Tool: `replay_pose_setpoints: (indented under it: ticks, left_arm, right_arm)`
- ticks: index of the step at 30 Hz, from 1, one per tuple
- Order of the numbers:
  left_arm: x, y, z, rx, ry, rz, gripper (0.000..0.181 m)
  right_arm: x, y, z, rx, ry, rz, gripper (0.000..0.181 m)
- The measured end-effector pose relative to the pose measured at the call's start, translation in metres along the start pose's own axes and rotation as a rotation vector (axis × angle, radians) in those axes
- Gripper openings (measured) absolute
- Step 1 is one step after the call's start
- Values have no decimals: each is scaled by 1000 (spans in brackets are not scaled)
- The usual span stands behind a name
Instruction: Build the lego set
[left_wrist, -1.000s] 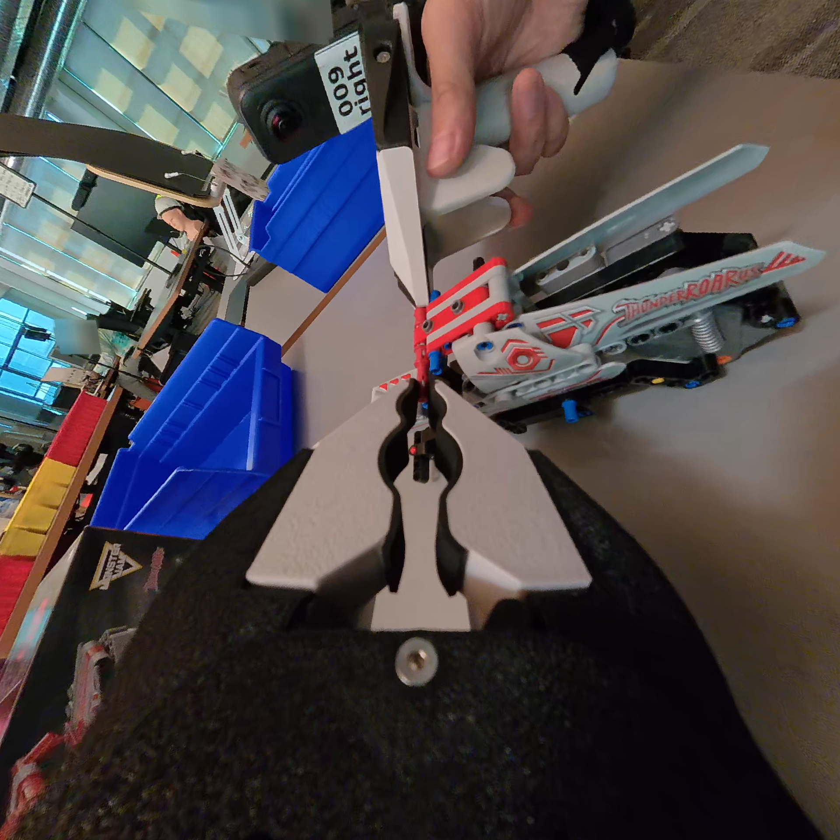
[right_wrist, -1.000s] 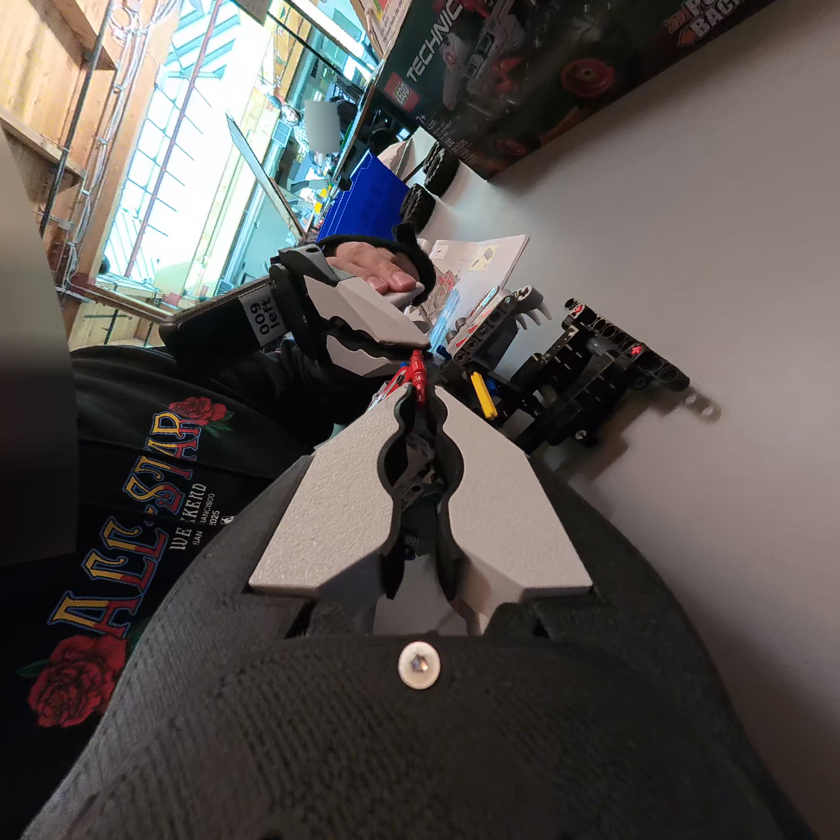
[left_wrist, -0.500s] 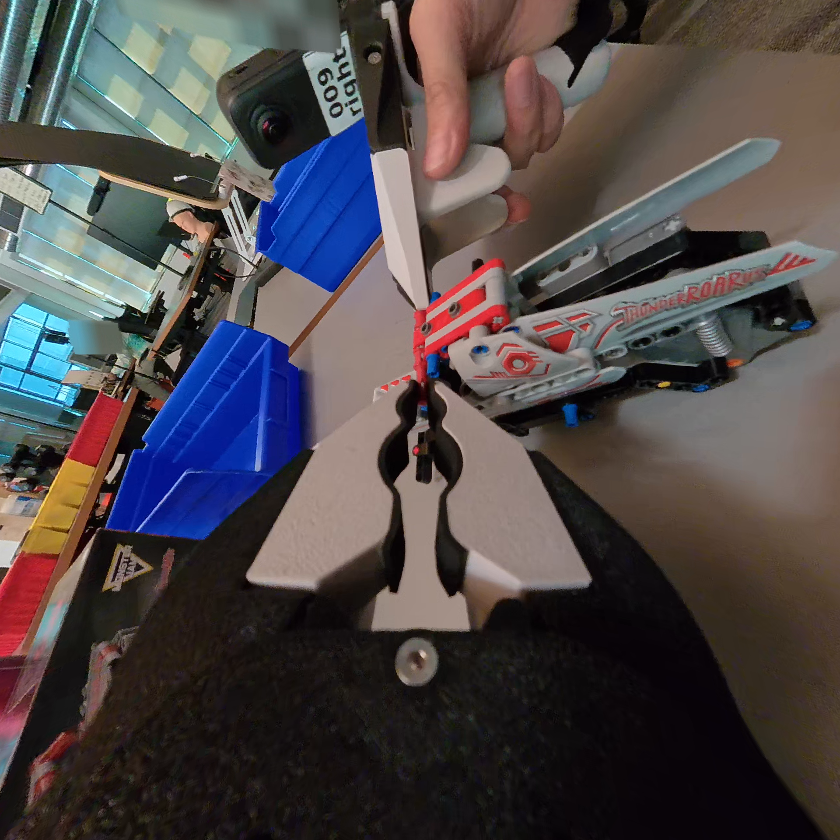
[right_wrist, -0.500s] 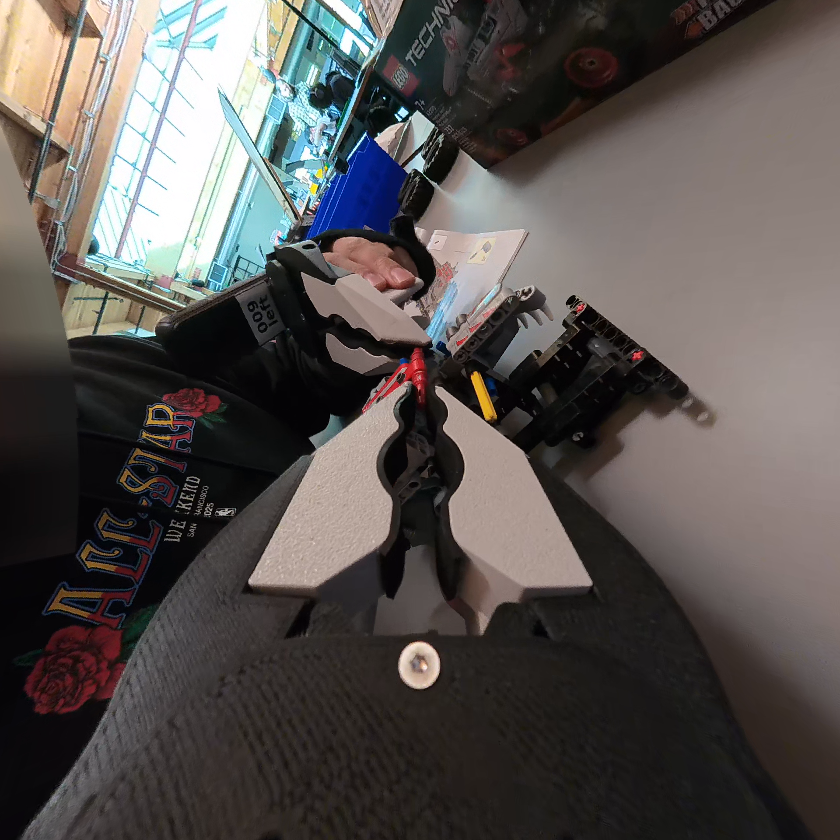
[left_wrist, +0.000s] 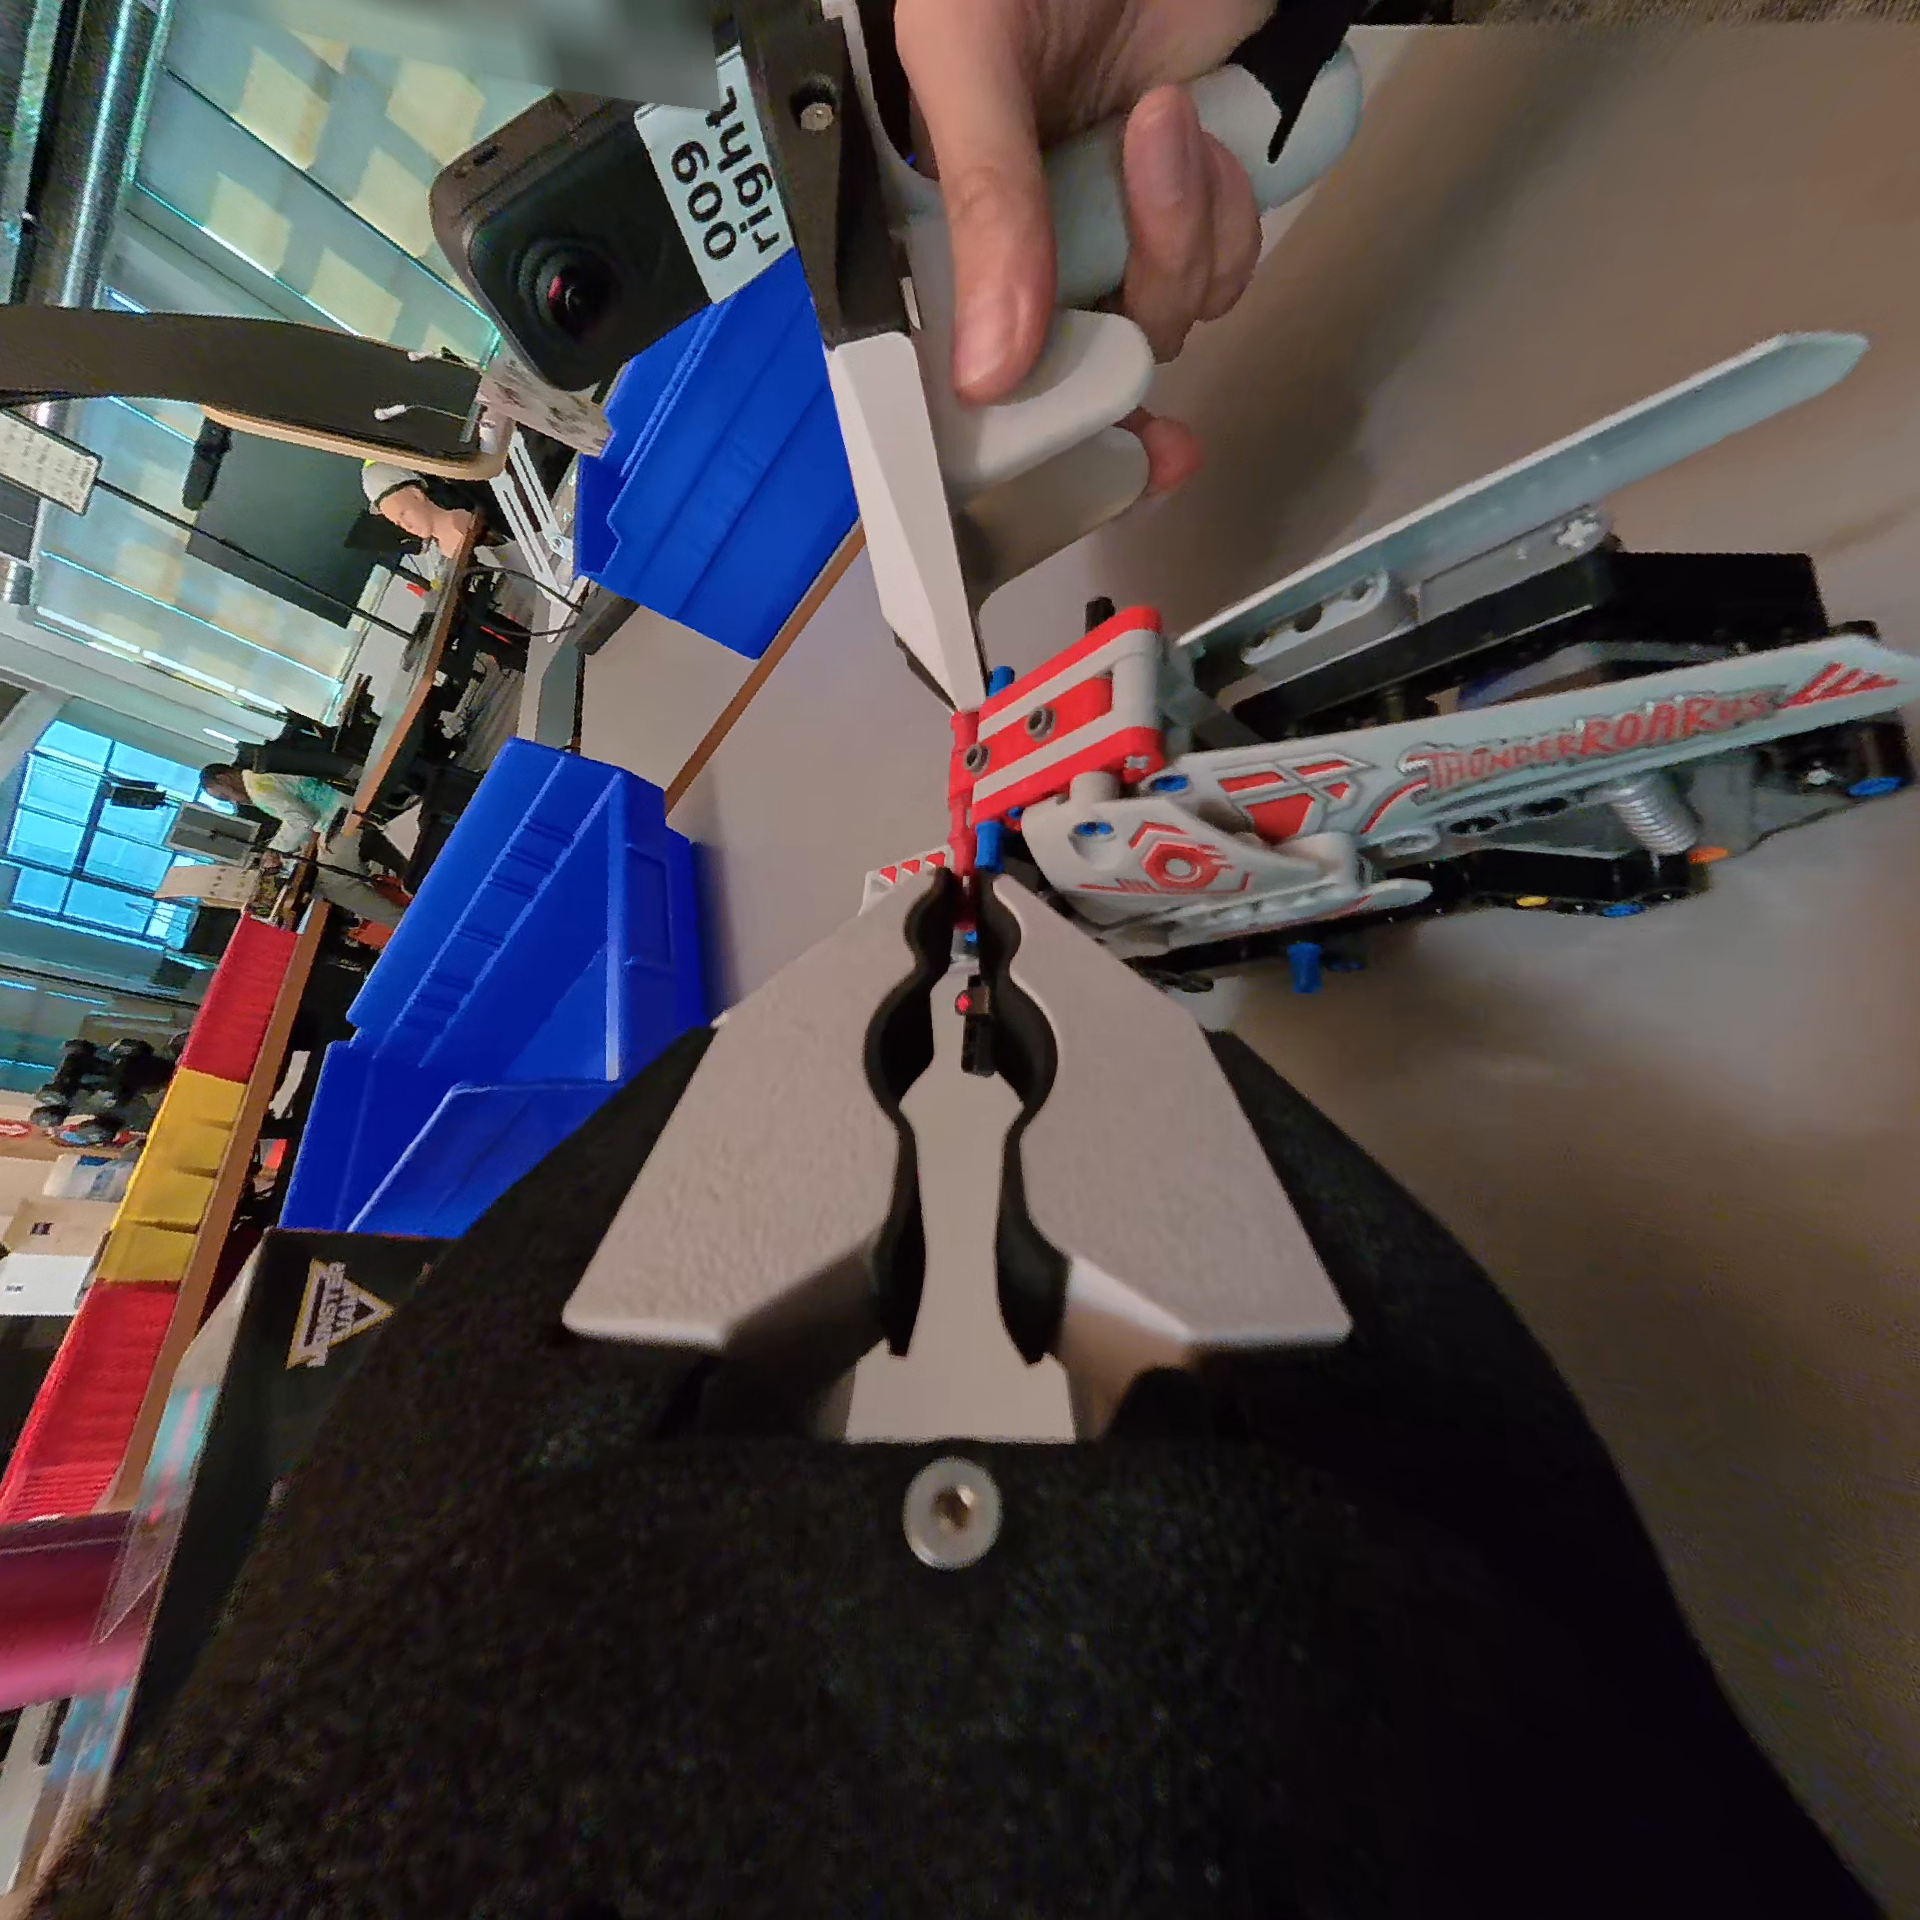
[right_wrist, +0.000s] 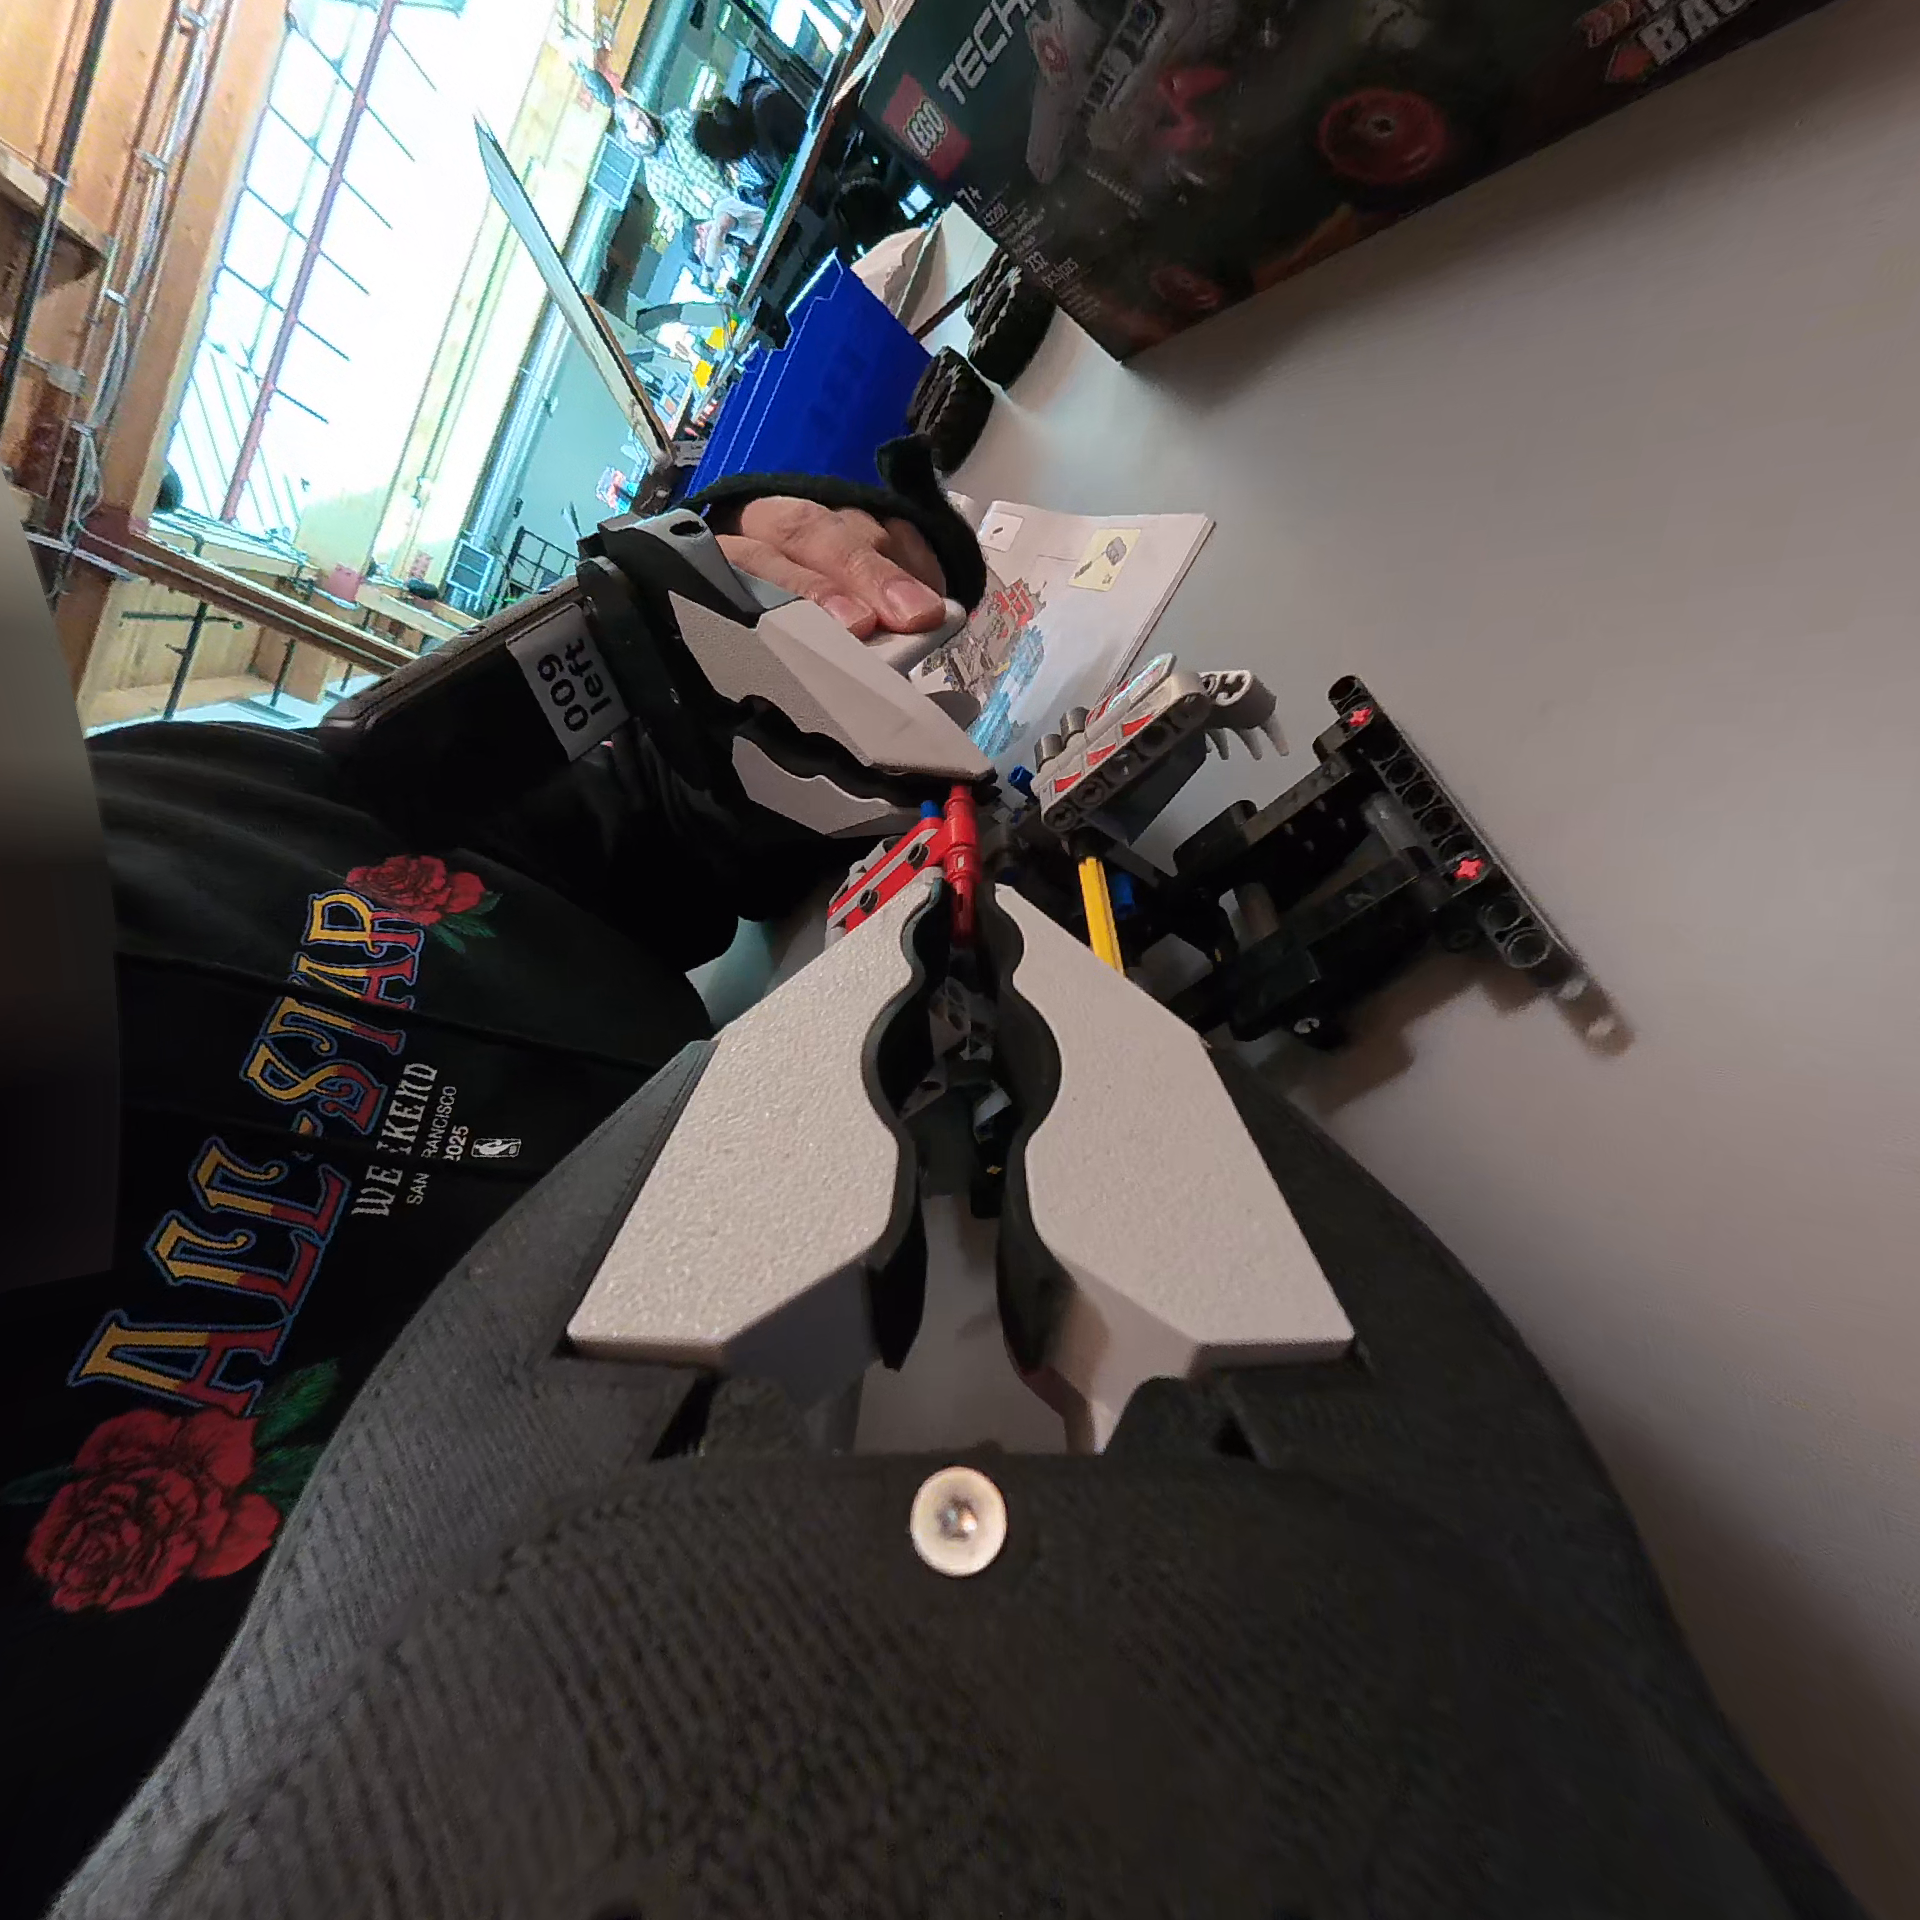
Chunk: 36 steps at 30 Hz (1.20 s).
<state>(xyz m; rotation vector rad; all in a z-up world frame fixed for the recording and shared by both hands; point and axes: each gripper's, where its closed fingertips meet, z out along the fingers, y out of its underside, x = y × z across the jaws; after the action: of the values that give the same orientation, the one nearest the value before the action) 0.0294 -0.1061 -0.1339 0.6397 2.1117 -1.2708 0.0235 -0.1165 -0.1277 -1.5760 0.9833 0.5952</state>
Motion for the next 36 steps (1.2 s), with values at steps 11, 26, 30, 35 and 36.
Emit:
replay_pose_setpoints:
  ticks: [11, 26, 30, 35, 36]
  left_arm:
    - [0, -1, -1, 19, -4, -20, 2]
    - [-3, -1, -6, -16, -129, 210, 1]
    - [-3, -1, -6, -22, -166, 277, 1]
    - [-3, -1, -6, 21, -126, 168, 2]
    - [-3, 0, -7, 33, -106, 122, 2]
  right_arm:
    - [-1, 1, -2, 24, -28, 15, 3]
    - [-2, 0, 0, 22, 28, -96, 4]
    - [-3, -1, 0, 5, 81, -251, 3]
    - [-3, -2, 0, -25, 150, -372, 4]
    - [-4, -2, 0, -28, 149, -365, 4]
